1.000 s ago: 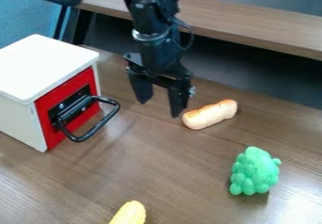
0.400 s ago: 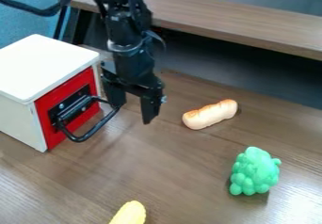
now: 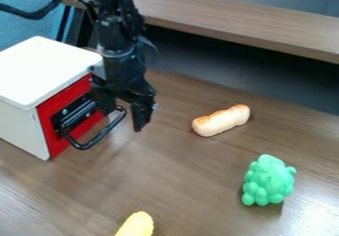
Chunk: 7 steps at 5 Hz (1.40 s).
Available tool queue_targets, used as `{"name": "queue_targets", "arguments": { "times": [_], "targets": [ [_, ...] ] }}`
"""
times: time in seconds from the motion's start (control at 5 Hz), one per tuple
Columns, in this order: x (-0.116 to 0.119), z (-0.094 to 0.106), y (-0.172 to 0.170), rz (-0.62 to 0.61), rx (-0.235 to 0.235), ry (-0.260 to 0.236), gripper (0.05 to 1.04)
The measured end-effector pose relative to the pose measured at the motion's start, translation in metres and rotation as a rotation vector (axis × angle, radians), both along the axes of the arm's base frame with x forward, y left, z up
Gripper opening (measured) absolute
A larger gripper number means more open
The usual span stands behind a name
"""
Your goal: Open the drawer
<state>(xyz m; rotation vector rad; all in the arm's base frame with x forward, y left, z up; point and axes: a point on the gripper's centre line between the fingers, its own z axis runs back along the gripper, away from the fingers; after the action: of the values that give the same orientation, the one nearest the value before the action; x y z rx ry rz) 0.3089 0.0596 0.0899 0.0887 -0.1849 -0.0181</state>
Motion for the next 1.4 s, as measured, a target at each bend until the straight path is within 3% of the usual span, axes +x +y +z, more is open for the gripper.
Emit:
{"name": "queue_targets", "arguments": {
  "times": [0.2, 0.6, 1.0, 1.4],
  "targets": [
    [-0.004, -0.003, 0.010, 0.016, 0.008, 0.007, 0.999],
    [-0.012, -0.029, 0.017, 0.036, 0.000, 0.065, 0.999],
    [-0.012, -0.057, 0.014, 0.039, -0.057, 0.083, 0.999],
    [-0.006, -0.057, -0.014, -0.055, -0.105, 0.068, 0.999]
  ]
}}
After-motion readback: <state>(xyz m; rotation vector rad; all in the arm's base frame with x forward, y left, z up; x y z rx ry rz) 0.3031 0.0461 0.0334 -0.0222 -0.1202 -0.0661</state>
